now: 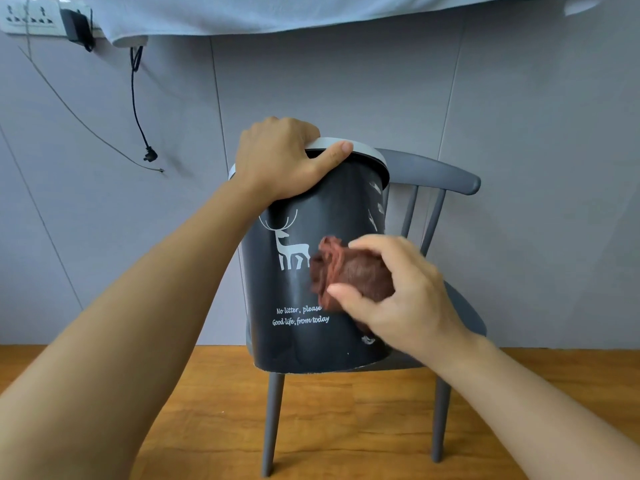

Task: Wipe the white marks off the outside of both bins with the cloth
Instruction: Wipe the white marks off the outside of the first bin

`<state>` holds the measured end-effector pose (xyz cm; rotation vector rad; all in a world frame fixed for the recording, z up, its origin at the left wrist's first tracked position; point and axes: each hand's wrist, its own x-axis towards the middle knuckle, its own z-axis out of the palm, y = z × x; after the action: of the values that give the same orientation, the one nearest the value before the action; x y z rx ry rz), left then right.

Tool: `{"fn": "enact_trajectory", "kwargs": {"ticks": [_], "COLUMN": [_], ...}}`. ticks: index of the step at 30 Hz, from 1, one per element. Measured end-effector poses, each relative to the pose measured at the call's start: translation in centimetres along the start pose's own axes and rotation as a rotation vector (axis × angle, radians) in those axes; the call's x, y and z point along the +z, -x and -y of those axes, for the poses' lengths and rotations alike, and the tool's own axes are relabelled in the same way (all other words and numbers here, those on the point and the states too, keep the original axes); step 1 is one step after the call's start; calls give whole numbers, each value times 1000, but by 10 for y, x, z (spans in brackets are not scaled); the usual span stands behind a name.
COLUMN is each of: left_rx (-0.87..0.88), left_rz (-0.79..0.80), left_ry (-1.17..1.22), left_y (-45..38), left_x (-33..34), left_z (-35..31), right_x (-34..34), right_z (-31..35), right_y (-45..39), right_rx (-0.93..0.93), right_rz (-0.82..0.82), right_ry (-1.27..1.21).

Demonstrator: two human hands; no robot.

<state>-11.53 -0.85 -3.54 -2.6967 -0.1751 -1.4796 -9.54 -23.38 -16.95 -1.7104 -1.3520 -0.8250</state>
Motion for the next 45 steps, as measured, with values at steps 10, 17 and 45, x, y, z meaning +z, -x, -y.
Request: {"fn": "enact_trajectory", "kwargs": {"ticks": [10, 17, 45], "left_rx": [-29, -25, 10], "left_rz": [15, 26, 29], "left_ry": [2, 5, 71], "left_y": [-1, 1, 5], "left_x": [0, -3, -7], "left_z": [0, -1, 4], "right_x": [11, -5, -23], "right_z": [8, 9, 1], "right_y": [36, 64, 72], "right_rx": [-56, -140, 29], "right_rz": [87, 247, 403], "right_ry": [161, -28, -199]}}
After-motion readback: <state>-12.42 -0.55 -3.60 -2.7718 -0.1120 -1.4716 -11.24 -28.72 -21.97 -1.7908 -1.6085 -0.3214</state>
